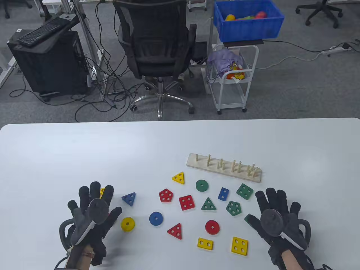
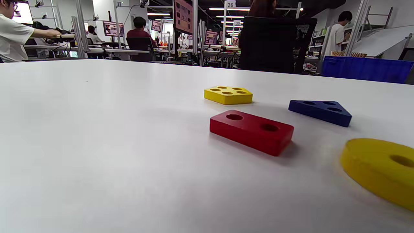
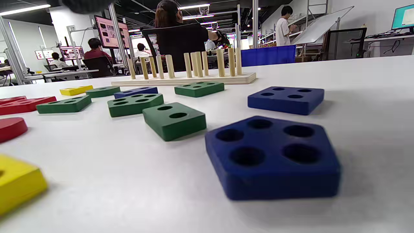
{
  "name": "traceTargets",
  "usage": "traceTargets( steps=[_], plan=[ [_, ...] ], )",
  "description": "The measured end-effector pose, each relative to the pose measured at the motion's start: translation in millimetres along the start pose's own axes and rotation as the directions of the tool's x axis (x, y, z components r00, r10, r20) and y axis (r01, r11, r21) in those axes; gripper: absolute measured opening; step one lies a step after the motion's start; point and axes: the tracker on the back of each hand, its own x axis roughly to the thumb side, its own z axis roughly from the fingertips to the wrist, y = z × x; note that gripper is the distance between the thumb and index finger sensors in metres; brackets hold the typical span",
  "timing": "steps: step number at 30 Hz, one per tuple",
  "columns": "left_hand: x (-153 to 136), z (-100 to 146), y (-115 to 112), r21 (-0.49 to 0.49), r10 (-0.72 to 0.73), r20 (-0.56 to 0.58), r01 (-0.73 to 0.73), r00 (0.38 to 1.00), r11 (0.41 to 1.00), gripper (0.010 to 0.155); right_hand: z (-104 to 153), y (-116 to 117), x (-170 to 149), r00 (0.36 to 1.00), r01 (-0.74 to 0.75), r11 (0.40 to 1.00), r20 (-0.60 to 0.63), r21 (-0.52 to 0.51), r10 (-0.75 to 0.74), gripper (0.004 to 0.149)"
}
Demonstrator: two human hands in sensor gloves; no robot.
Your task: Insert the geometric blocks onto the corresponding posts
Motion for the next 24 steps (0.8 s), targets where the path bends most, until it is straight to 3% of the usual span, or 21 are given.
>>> traceTargets(
  steps=[17, 21, 24],
  plan=[
    [3, 0, 5, -0.012, 0.029, 0.009, -0.029, 1.0, 1.0, 0.08, -4, 5, -3, 1.0, -0.016, 0.999, -0.026, 0.042, 0.018, 0.079],
    [6, 1, 5, -0.018, 0.021, 0.023, -0.021, 1.0, 1.0, 0.08, -8, -2, -20, 0.993, 0.008, 0.999, -0.118, 0.052, -0.002, 0.077],
    [6, 1, 4, -0.023, 0.018, 0.023, -0.017, 1.0, 1.0, 0.08, -10, -13, -49, 0.964, 0.041, 0.999, -0.263, 0.013, -0.036, 0.072]
  ],
)
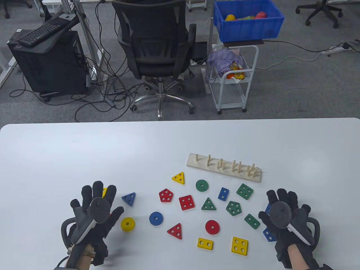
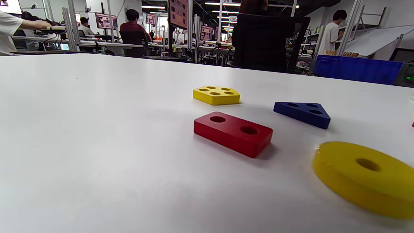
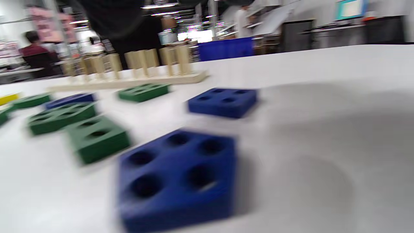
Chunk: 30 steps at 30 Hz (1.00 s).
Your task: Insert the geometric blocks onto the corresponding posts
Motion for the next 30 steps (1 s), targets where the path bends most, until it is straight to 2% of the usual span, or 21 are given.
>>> traceTargets(
  steps=[1, 4, 11, 17, 19, 23, 25, 27, 30],
  plan=[
    [0, 0, 0, 0.0, -0.003, -0.001, 0.003, 1.0, 1.0, 0.08, -3, -2, -7, 0.999, 0.013, 1.0, -0.03, 0.002, -0.013, 0.069],
    [2, 1, -1, -0.001, -0.012, 0.004, 0.012, 1.0, 1.0, 0.079, -16, -1, -20, 0.996, 0.074, 0.993, -0.065, 0.094, -0.068, 0.061],
    [5, 2, -6, -0.029, -0.025, -0.001, 0.025, 1.0, 0.999, 0.078, -46, 19, 3, 0.983, -0.183, 0.95, 0.031, 0.253, 0.181, 0.065],
    [4, 1, -7, -0.031, -0.025, -0.005, 0.025, 1.0, 0.999, 0.078, -44, 23, 23, 0.92, -0.388, 0.914, 0.121, 0.121, 0.374, 0.066],
    [4, 1, -8, -0.035, -0.025, -0.004, 0.024, 1.0, 0.999, 0.078, -45, 25, 24, 0.91, -0.408, 0.903, 0.146, 0.134, 0.389, 0.067],
    [4, 1, -7, -0.042, -0.024, -0.005, 0.024, 1.0, 0.999, 0.078, -49, 14, 23, 0.952, -0.284, 0.947, 0.162, 0.151, 0.26, 0.069],
    [4, 1, -7, -0.043, -0.022, -0.006, 0.022, 1.0, 0.999, 0.078, -52, 1, 33, 0.961, -0.216, 0.972, 0.2, 0.095, 0.193, 0.069],
    [3, 0, -7, -0.045, -0.022, -0.011, 0.021, 1.0, 0.999, 0.078, -61, -15, 52, 0.957, -0.159, 0.986, 0.251, 0.047, 0.142, 0.069],
    [1, 0, -7, -0.042, -0.016, -0.012, 0.015, 1.0, 0.999, 0.078, -78, -31, 83, 0.942, -0.154, 0.988, 0.305, 0.027, 0.139, 0.068]
  ],
)
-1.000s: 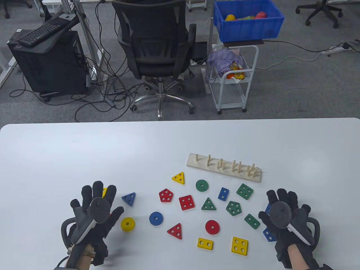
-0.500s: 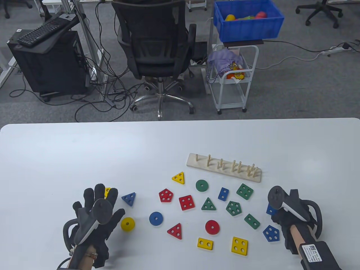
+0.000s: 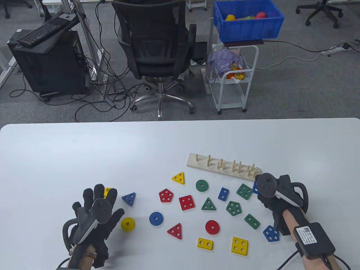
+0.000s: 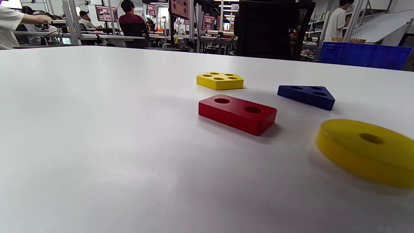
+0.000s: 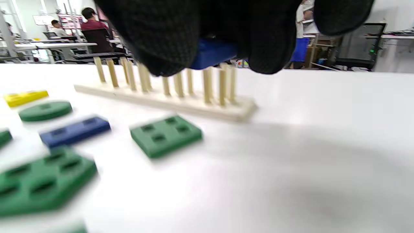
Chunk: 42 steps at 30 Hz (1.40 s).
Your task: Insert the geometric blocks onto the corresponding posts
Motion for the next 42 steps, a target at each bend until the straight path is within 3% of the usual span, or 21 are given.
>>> traceTargets(
  steps=[4, 9, 20, 24, 26, 30, 34, 36, 39, 42],
  plan=[
    [-2, 0, 2, 0.004, 0.009, -0.005, -0.009, 1.0, 1.0, 0.078, -36, -12, 26, 0.999, -0.035, 0.999, 0.006, -0.003, 0.035, 0.067],
    [-3, 0, 2, -0.001, 0.004, -0.015, -0.004, 1.0, 1.0, 0.078, -73, -3, 40, 0.995, -0.072, 0.996, -0.059, 0.053, 0.075, 0.067],
    [-3, 0, 2, -0.017, -0.008, -0.022, 0.008, 1.0, 1.0, 0.077, -94, 13, 38, 0.991, -0.045, 0.994, -0.12, 0.096, 0.056, 0.067],
    [-3, 0, 2, -0.021, -0.012, -0.022, 0.011, 1.0, 1.0, 0.078, -94, 16, 37, 0.991, -0.026, 0.995, -0.128, 0.093, 0.038, 0.064],
    [-3, 0, 1, -0.025, -0.014, -0.023, 0.014, 1.0, 1.0, 0.078, -91, 14, 34, 0.991, -0.023, 0.994, -0.128, 0.11, 0.037, 0.071],
    [-3, 0, 1, -0.028, -0.017, -0.023, 0.016, 1.0, 0.999, 0.077, -74, 5, 24, 0.991, 0.04, 0.999, -0.126, 0.007, -0.039, 0.067],
    [-3, -1, 0, -0.028, -0.017, -0.022, 0.016, 1.0, 0.999, 0.077, -52, 0, 14, 0.992, 0.027, 0.999, -0.124, -0.034, -0.031, 0.062],
    [-2, -1, 0, -0.03, -0.019, -0.021, 0.019, 1.0, 0.999, 0.077, -42, 3, 10, 0.993, 0.009, 1.0, -0.115, 0.009, -0.008, 0.06],
    [-2, 0, 0, -0.032, -0.024, -0.018, 0.023, 1.0, 0.999, 0.077, -30, 16, 8, 0.993, -0.053, 0.987, -0.1, 0.151, 0.069, 0.062],
    [-1, -1, -1, -0.035, -0.026, -0.016, 0.025, 1.0, 0.999, 0.077, -24, 20, 13, 0.99, -0.105, 0.988, -0.084, 0.114, 0.115, 0.063]
  ],
)
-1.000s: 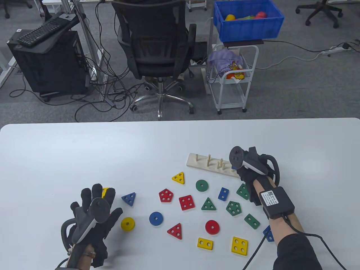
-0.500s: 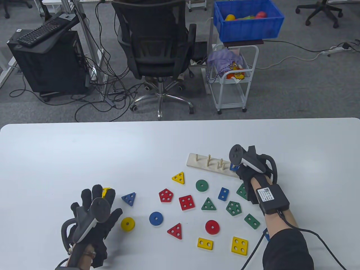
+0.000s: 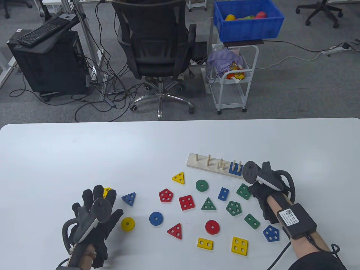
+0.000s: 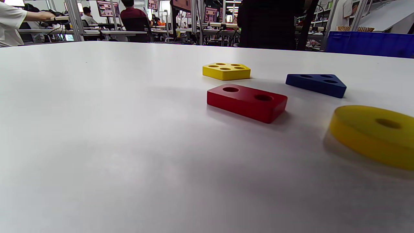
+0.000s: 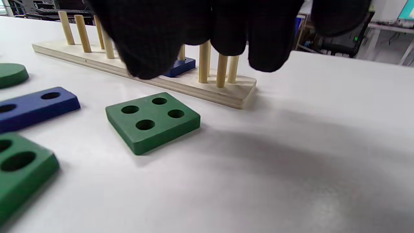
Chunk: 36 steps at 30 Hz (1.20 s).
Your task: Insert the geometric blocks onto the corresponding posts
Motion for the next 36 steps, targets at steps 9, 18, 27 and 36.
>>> traceTargets(
  steps=[9, 18, 27, 36],
  plan=[
    [0, -1, -1, -0.005, -0.002, -0.003, 0.002, 1.0, 1.0, 0.077, 18, 5, 19, 0.995, -0.037, 0.995, 0.091, -0.096, 0.046, 0.061],
    [1, -1, -1, -0.015, -0.008, 0.001, 0.008, 1.0, 1.0, 0.077, 0, 35, 20, 0.994, -0.103, 0.994, 0.044, 0.045, 0.101, 0.069],
    [2, -1, -2, -0.027, -0.014, 0.001, 0.014, 1.0, 1.0, 0.077, -3, 33, 26, 0.988, -0.133, 0.991, 0.084, 0.012, 0.131, 0.067],
    [2, -2, -3, -0.029, -0.012, 0.001, 0.012, 1.0, 1.0, 0.077, -2, -15, 32, 0.982, -0.068, 0.997, 0.172, -0.043, 0.074, 0.064]
  ],
)
